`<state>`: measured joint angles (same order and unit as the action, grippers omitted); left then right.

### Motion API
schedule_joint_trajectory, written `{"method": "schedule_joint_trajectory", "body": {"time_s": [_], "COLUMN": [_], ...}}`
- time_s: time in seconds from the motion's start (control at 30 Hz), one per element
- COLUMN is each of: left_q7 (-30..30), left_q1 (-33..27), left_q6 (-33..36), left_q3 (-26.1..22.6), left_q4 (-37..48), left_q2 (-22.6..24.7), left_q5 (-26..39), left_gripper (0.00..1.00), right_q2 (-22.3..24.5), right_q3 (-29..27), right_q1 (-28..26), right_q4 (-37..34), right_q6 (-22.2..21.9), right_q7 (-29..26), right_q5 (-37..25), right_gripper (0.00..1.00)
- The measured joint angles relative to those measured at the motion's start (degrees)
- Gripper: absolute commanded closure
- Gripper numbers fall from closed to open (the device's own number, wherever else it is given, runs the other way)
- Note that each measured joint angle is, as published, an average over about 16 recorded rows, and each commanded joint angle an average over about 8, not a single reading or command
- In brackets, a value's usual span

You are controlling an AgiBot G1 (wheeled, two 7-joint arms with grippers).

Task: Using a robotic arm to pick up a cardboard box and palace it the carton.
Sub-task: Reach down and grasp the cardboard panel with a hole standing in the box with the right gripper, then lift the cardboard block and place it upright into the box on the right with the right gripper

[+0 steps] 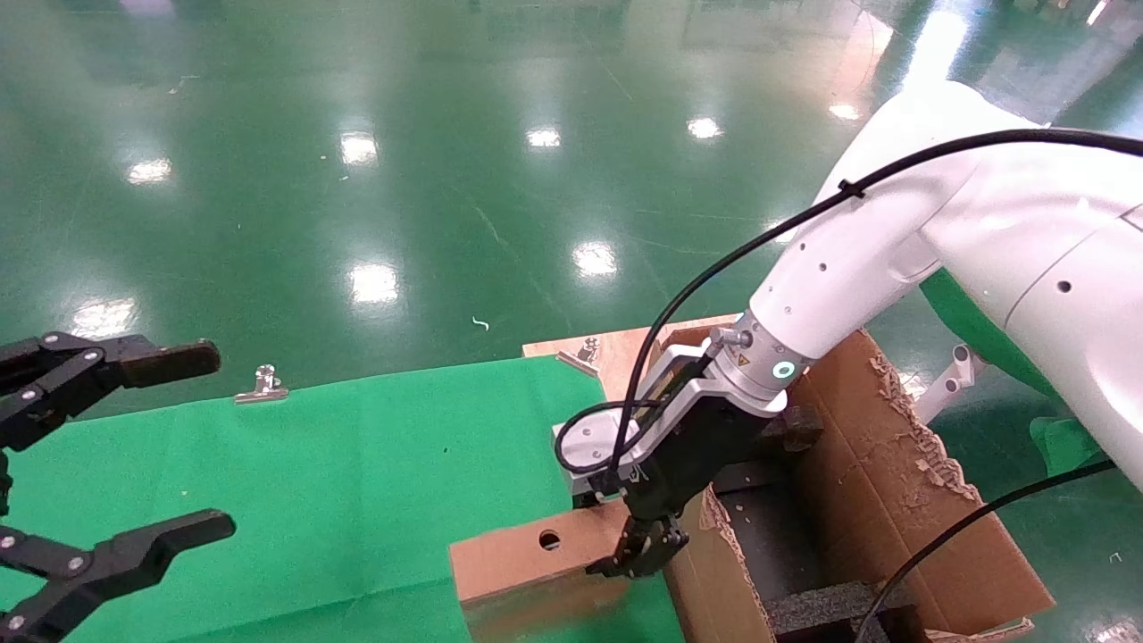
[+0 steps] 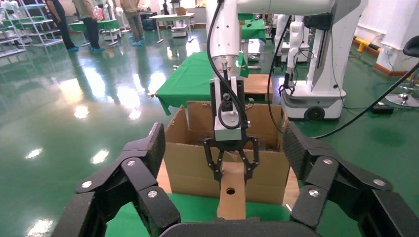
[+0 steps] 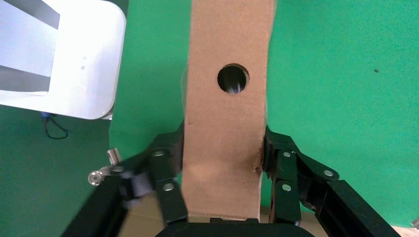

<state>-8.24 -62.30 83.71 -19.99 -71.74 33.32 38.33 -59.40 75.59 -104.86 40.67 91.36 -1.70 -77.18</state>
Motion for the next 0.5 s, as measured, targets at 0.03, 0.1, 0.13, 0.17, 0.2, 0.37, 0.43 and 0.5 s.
{"method": "schedule_joint_trajectory", "body": {"time_s": [0.03,0.1,0.13,0.17,0.2,0.37,0.43,0.5], "left_q7": [0.00,0.00,0.00,0.00,0.00,0.00,0.00,0.00], "left_q1": [0.00,0.00,0.00,0.00,0.00,0.00,0.00,0.00], "left_q6": [0.00,0.00,0.00,0.00,0.00,0.00,0.00,0.00], "left_q3": [0.00,0.00,0.00,0.00,0.00,0.00,0.00,0.00], "left_q4": [0.00,0.00,0.00,0.00,0.00,0.00,0.01,0.01], "left_q2": [0.00,0.00,0.00,0.00,0.00,0.00,0.00,0.00], "left_q5": [0.00,0.00,0.00,0.00,0.00,0.00,0.00,0.00], "left_gripper": [0.00,0.00,0.00,0.00,0.00,0.00,0.00,0.00], "right_q2": [0.01,0.05,0.09,0.17,0.27,1.13,1.68,2.35], "right_q3": [0.00,0.00,0.00,-0.02,-0.03,-0.28,-0.43,-0.62], "right_q1": [0.02,0.03,0.01,-0.06,-0.17,-1.53,-2.60,-3.99], "right_q4": [0.01,0.02,0.02,-0.02,-0.07,-0.85,-1.46,-2.28], "right_q6": [-0.04,-0.17,-0.25,-0.35,-0.44,-0.89,-1.04,-1.14], "right_q7": [-0.01,-0.06,-0.11,-0.22,-0.33,-1.12,-1.49,-1.89], "right_q5": [0.00,0.07,0.13,0.25,0.38,1.33,1.81,2.37], "right_gripper": [1.00,1.00,1.00,1.00,1.00,1.00,1.00,1.00]}}
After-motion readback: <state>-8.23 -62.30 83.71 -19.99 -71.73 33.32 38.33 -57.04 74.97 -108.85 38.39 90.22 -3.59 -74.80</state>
